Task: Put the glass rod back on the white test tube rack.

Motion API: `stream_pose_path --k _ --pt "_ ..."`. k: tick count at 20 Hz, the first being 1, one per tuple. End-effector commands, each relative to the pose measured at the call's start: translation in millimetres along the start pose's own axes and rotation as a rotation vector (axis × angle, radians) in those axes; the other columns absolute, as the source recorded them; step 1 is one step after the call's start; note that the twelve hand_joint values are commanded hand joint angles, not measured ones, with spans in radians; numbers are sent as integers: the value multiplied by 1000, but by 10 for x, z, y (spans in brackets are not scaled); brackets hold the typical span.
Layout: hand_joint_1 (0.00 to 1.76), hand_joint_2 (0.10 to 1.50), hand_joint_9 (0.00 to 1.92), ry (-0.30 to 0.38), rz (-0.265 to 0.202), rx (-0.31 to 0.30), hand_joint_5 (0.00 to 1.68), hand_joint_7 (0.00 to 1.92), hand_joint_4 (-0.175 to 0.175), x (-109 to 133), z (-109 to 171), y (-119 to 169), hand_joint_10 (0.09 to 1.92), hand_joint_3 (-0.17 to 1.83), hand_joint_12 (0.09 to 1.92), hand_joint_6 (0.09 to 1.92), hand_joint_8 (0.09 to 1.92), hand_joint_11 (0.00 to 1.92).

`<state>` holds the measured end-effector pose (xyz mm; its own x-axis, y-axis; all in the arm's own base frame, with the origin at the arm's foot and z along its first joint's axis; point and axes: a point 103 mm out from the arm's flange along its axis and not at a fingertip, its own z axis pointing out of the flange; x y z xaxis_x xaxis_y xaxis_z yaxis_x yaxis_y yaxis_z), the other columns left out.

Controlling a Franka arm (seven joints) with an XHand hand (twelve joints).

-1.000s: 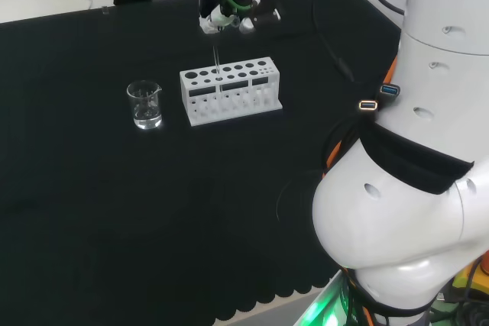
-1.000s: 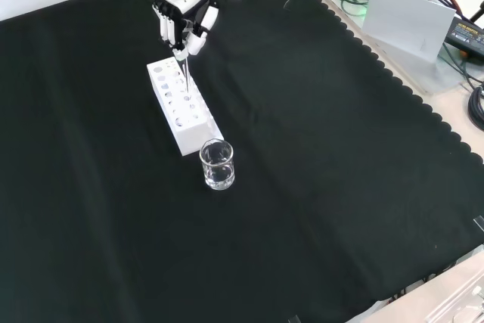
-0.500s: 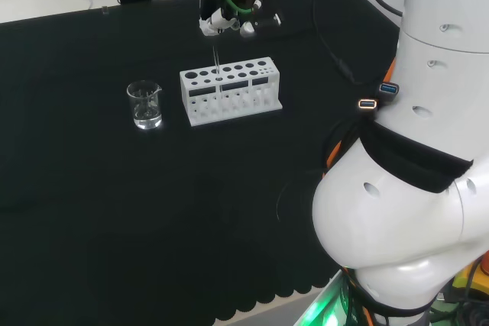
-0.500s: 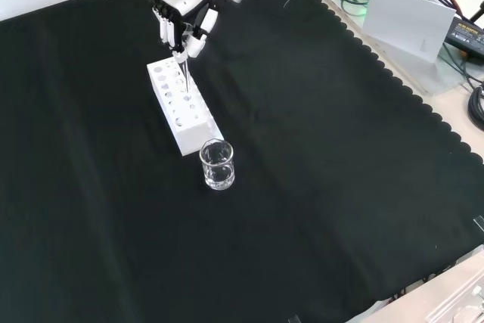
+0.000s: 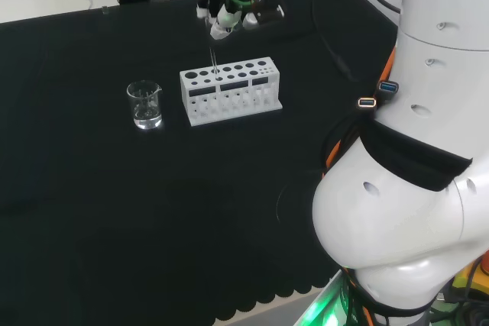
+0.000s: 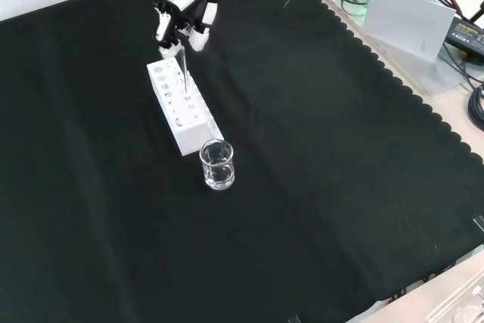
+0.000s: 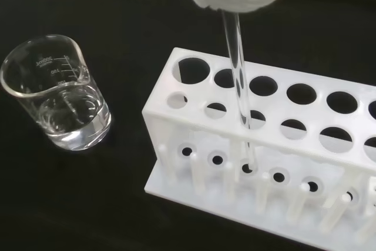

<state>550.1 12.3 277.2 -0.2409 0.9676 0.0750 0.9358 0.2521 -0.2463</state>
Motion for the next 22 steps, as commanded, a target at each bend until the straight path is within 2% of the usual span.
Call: stream_pose_path --k 1,6,22 --pt "1308 859 1627 2 0 13 376 801 -167 -8 -54 -50 87 -175 368 623 677 1780" --pt "1302 848 1620 6 7 14 369 764 -161 -30 -123 -99 87 -175 381 560 710 1786" --pt "1303 852 1625 -13 19 -24 423 779 -165 33 -460 -356 87 -175 383 560 714 1771"
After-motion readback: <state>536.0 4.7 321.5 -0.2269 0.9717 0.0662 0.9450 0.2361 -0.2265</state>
